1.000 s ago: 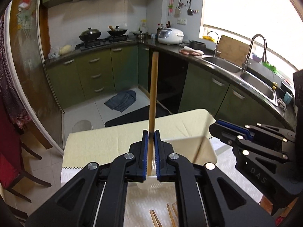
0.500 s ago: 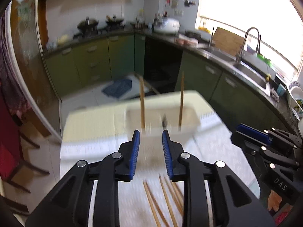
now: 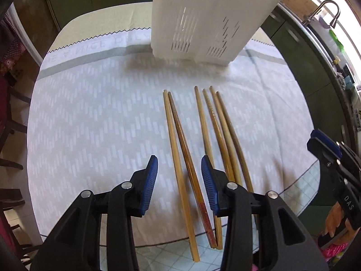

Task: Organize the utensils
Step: 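Bring both open tools back to the remaining chopsticks, then close the left tool on a chopstick while the right tool grasps another chopstick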

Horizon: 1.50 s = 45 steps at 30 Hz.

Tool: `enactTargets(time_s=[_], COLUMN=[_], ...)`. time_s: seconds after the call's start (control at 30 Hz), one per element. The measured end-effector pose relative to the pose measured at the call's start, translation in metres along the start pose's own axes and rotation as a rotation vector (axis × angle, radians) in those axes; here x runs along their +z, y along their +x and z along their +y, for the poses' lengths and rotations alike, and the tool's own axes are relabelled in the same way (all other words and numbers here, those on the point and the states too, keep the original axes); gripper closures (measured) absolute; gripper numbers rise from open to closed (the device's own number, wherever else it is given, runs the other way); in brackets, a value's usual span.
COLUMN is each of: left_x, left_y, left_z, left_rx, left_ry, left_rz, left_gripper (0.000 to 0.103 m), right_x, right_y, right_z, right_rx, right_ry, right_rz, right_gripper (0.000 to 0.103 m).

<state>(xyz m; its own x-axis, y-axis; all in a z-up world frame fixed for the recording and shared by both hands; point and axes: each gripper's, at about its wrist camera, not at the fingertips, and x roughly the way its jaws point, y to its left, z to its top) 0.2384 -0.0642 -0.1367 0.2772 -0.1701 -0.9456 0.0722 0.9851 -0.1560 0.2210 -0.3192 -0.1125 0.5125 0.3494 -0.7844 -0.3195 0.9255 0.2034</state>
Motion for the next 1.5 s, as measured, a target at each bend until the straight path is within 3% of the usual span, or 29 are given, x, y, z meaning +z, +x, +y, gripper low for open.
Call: enactTargets(time_s=[0.17, 0.23, 0.5, 0.67, 1.03, 1.3, 1.5], left_x=[0.001, 0.002, 0.002, 0.008, 0.009, 0.009, 0.007], left_y=[0.015, 0.020, 0.032, 0.041, 0.043, 0.037, 0.037], left_z=[0.000, 0.000, -0.007, -0.016, -0.005, 0.027, 0.029], left_rx=[0.058, 0.079, 0.067, 0.099, 0.131, 0.134, 0.138], left_ry=[0.004, 0.007, 0.009, 0.030, 0.080, 0.040, 0.039], left_rz=[0.032, 0.046, 0.060, 0.074, 0.093, 0.080, 0.084], left_gripper=[0.082, 0.084, 0.085, 0.089, 0.096, 0.096, 0.096], right_x=[-0.003, -0.003, 0.002, 0.004, 0.015, 0.017, 0.020], right_y=[0.006, 0.005, 0.012, 0.025, 0.090, 0.108, 0.118], right_z=[-0.011, -0.013, -0.006, 0.007, 0.042, 0.052, 0.064], right_rx=[-0.016, -0.019, -0.013, -0.014, 0.058, 0.006, -0.041], right_ry=[0.020, 0.023, -0.002, -0.048, -0.102, -0.135, -0.179], right_rz=[0.018, 0.019, 0.038, 0.077, 0.265, 0.308, 0.320], right_gripper=[0.079, 0.078, 0.075, 0.075, 0.081, 0.084, 0.085])
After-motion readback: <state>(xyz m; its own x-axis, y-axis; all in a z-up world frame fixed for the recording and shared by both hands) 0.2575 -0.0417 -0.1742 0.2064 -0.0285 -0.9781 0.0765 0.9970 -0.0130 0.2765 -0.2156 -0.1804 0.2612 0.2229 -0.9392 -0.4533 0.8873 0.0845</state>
